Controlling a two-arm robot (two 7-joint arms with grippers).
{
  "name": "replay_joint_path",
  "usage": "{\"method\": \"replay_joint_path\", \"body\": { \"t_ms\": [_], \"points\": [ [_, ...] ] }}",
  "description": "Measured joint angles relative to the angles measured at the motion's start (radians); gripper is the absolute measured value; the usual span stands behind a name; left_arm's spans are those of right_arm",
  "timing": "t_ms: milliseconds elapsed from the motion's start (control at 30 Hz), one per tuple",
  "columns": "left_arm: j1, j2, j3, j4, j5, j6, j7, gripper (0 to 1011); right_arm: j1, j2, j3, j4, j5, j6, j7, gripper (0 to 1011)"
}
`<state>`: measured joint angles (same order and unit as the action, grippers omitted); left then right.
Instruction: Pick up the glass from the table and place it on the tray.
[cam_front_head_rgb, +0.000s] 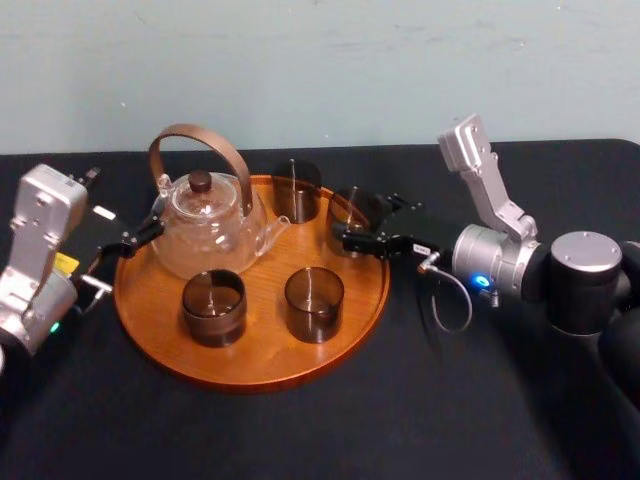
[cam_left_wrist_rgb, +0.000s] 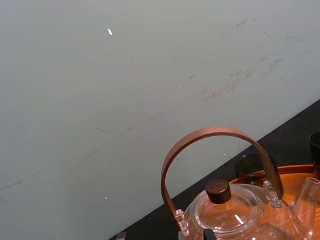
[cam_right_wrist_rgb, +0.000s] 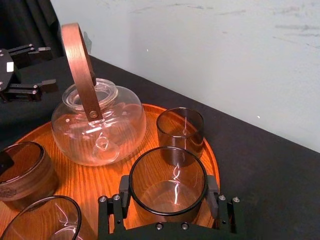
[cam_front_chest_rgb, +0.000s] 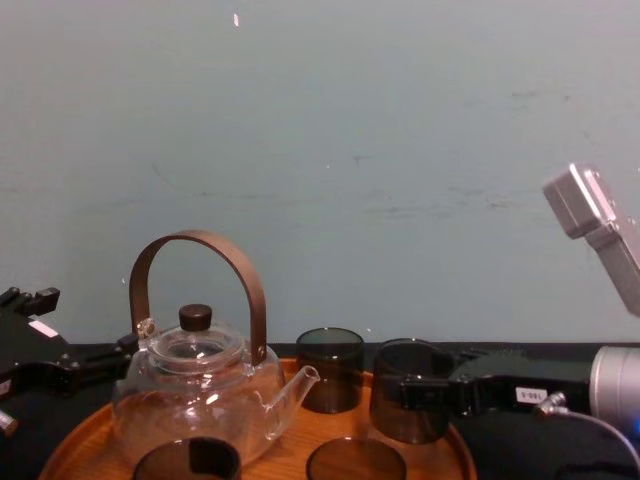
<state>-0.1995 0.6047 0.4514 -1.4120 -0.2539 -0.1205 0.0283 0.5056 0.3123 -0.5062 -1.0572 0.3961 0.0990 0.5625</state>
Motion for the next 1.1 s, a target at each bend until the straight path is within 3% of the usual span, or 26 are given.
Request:
{"method": "replay_joint_path", "body": {
  "t_ms": [1100],
  "points": [
    [0.0,0.0,0.0,0.0,0.0,0.0,0.0,1001,-0.004,-0.008,0.003,0.02,-0.008,-0.006,0.005,904]
  ]
}}
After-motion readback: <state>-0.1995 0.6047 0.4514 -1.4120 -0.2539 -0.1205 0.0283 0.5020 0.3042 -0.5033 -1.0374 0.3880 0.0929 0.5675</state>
